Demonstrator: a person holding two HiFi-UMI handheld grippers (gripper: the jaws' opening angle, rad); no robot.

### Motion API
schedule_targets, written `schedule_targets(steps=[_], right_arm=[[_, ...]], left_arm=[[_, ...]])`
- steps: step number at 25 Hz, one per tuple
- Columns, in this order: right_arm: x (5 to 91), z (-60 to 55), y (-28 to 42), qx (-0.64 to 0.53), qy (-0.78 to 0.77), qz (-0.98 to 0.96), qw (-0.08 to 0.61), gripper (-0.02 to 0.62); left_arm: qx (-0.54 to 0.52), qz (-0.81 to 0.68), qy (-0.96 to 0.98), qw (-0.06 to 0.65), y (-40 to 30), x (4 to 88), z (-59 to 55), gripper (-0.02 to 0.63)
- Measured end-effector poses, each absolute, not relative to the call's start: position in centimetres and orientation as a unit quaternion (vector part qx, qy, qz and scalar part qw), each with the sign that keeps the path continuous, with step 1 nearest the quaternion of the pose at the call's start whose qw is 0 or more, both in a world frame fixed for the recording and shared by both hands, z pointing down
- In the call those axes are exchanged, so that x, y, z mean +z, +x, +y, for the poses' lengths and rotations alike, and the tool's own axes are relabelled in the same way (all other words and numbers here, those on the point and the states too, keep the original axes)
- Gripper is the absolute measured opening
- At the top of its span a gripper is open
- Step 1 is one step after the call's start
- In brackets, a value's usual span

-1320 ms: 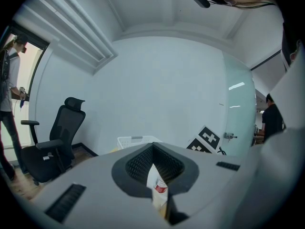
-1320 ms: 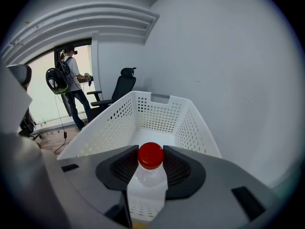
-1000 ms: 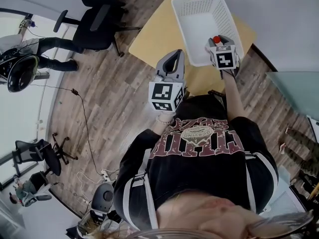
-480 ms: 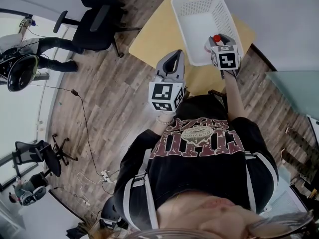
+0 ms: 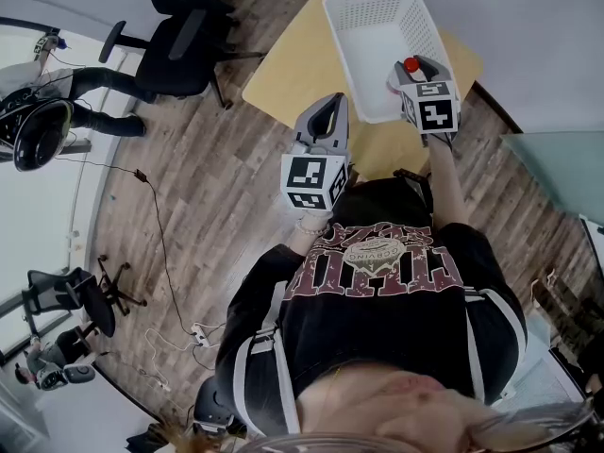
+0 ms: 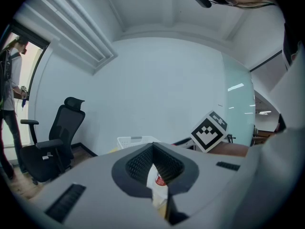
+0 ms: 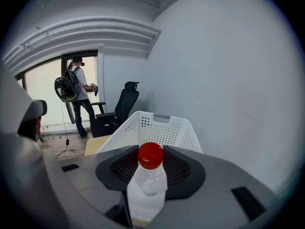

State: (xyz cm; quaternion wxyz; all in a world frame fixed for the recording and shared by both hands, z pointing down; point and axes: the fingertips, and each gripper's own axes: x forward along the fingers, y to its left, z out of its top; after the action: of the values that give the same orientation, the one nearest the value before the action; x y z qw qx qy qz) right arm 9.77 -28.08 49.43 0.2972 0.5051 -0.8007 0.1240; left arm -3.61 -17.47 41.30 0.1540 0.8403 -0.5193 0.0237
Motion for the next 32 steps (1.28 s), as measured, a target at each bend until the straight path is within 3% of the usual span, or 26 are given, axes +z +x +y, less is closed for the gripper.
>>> schedule_targets(steps=[32], right_arm=[[37.4,-26.9,7.1,0.052,0.483,-0.849,0.209,0.166]], left_arm=[[0.02,-0.515,0.843,0.152,-3.8,41.0,-17.0,0.046]])
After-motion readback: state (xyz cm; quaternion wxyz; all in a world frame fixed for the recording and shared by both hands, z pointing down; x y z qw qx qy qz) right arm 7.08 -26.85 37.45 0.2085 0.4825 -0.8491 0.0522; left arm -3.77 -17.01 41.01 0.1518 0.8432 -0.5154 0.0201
